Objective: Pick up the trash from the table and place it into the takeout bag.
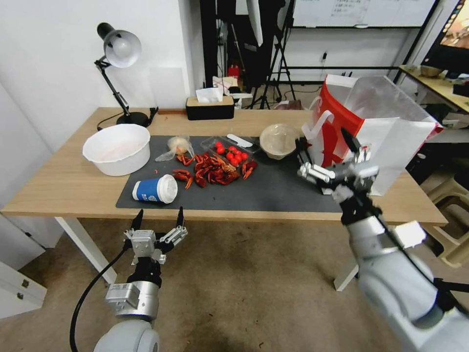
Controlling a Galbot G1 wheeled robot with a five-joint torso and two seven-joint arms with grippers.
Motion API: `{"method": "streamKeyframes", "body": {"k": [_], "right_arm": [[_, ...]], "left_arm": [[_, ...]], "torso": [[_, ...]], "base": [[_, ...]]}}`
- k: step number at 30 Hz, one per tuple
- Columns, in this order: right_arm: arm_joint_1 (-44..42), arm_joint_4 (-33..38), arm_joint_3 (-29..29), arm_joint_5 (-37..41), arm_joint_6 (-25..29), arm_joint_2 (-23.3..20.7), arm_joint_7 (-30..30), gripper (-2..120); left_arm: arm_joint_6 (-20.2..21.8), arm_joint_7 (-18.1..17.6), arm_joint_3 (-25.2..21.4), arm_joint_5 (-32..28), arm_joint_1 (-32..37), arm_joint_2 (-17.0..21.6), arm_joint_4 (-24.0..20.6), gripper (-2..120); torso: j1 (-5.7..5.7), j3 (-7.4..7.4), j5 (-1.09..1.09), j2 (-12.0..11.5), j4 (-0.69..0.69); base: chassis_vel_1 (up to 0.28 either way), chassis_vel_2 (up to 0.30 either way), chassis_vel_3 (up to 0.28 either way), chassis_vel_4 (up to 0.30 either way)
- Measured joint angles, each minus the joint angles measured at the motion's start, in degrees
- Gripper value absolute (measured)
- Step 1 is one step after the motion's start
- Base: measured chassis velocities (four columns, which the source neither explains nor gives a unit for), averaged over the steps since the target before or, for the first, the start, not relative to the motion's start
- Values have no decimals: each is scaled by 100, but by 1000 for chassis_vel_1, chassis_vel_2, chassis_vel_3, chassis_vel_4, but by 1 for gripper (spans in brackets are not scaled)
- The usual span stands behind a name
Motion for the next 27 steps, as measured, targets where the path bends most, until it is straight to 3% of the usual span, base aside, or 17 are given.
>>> {"method": "streamKeyframes", "body": {"k": [11,27], "right_arm": [[-895,-608,-154,-472,562,431,376,100],[-1138,-1277,-415,-493,912,628,510,100]], "left_arm": [[-63,-13,-20,-26,-10,42,86,100],[-86,-20,-31,-31,-32,15,128,100]], "torso": [[0,0,-1,0,1],[0,1,0,-1,1]], "base": [[0,0,0,0],[0,0,0,0]]}}
